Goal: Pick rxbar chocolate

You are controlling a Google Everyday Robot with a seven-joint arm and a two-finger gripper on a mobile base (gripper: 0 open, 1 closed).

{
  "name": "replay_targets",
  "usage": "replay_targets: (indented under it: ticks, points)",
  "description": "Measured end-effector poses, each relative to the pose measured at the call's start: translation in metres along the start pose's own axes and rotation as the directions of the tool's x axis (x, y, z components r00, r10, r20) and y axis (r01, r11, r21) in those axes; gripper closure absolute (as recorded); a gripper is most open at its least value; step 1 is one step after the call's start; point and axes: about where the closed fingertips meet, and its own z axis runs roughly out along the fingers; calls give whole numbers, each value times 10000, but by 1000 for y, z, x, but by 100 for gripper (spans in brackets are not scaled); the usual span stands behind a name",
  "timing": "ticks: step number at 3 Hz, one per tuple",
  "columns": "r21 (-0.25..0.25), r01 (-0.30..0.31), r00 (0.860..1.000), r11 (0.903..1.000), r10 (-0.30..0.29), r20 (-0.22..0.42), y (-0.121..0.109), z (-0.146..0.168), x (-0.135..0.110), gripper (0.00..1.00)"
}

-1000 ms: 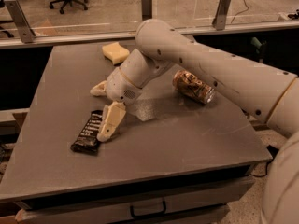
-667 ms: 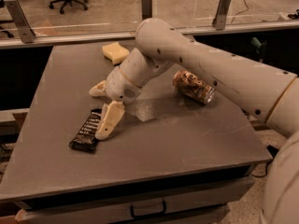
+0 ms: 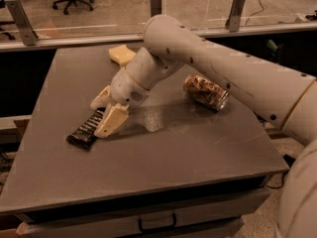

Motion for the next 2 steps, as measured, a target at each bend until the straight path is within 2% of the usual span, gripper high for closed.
replay_targets:
  ticks: [1,2]
  points:
    - [3,-2,10000,10000,2,-2,0,-2,-2,100]
    - [5,-3,10000,10000,3,-3,0,-2,-2,100]
